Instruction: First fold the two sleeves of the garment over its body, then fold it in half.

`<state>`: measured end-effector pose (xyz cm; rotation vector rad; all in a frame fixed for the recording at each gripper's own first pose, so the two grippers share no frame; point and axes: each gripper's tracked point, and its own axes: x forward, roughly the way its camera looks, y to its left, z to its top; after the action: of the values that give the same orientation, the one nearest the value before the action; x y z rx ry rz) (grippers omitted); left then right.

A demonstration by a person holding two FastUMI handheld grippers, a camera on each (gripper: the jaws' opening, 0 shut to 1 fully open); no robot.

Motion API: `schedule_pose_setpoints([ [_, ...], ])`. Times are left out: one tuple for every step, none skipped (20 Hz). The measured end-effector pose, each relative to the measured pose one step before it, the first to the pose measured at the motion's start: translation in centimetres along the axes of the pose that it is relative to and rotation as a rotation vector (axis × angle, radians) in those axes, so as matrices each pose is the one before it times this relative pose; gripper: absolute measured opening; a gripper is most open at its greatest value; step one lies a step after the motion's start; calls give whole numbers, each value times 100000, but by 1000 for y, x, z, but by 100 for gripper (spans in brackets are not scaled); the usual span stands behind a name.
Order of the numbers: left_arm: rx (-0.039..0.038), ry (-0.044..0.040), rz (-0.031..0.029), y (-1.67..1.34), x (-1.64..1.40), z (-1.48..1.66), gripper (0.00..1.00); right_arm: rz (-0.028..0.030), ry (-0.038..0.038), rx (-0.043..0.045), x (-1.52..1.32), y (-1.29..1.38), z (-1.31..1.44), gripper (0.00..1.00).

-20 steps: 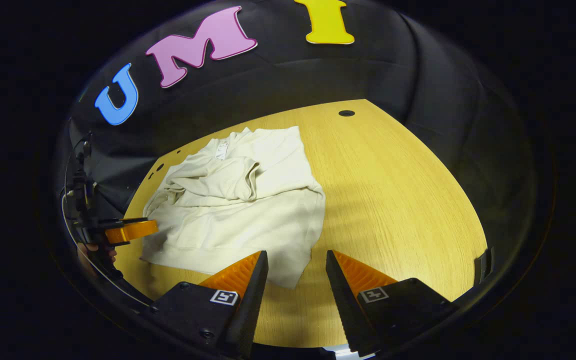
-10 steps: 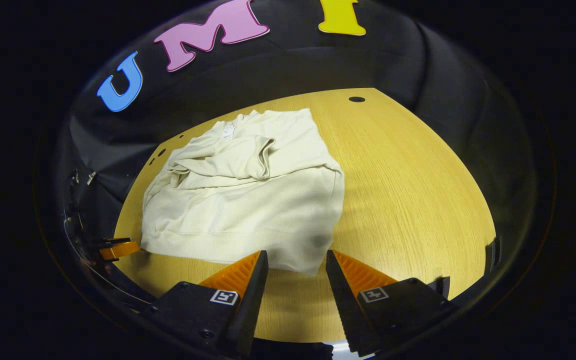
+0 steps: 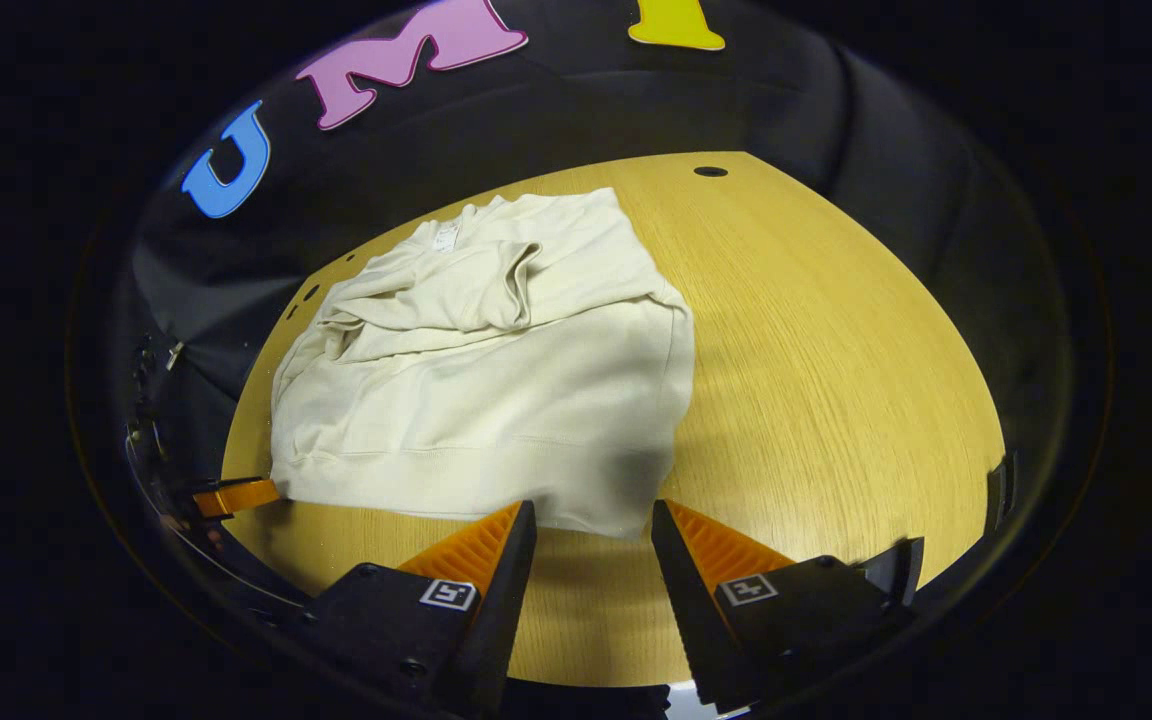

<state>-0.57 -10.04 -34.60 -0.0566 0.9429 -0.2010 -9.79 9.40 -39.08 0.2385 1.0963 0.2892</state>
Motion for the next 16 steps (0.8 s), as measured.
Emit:
schedule_pose_setpoints([
  [-444, 717, 31, 5, 179, 30, 74, 333, 773, 670, 386, 66, -64, 72],
  [-973, 1045, -248, -147, 147, -15, 74, 317, 928, 852, 303, -96, -128, 73],
  [-1410, 803, -719, -321, 227, 75, 75, 319, 939, 628, 383, 53, -17, 72],
  [-1426, 974, -695, -341, 152, -49, 74, 35, 759, 268, 168, -68, -164, 72],
  [-1133, 981, 49, -188, 207, -112, 74, -102, 1085, 113, 245, 27, -167, 73],
  [-716, 833, 204, -90, 206, -68, 74, -127, 1248, -130, 324, -45, -87, 73],
  [-488, 733, 966, 50, 177, -12, 74, 143, -393, -96, 118, 84, 328, 72],
  [-42, -346, 647, -23, -54, 224, 75, 5, 486, -76, 308, 105, 105, 72],
  [269, 244, 392, -61, 272, -90, 74, 155, 196, 46, -112, 73, 224, 72],
  [863, 468, 2201, 211, 37, -58, 74, -268, 921, -287, 529, 90, 186, 71],
  [2058, 847, 2786, 375, 252, -14, 75, -1762, 918, -914, 116, -84, 42, 71],
  [2783, -774, 1699, 38, 95, 206, 74, -2135, 1570, -1806, 144, -125, -92, 56],
  [2291, -499, 2832, -10, 427, 13, 74, -2594, 834, -2445, 108, 94, 46, 69],
  [1107, -1462, 2114, -61, 160, 145, 80, -3189, 772, -3660, 635, 177, 768, 68],
  [-2230, -2222, 1585, -89, -27, 67, 81, -3699, -44, -4304, 134, -25, -60, 68],
  [-2519, -1963, 679, -145, -65, 97, 82, -1607, -1465, -3255, 80, 425, 276, 68],
])
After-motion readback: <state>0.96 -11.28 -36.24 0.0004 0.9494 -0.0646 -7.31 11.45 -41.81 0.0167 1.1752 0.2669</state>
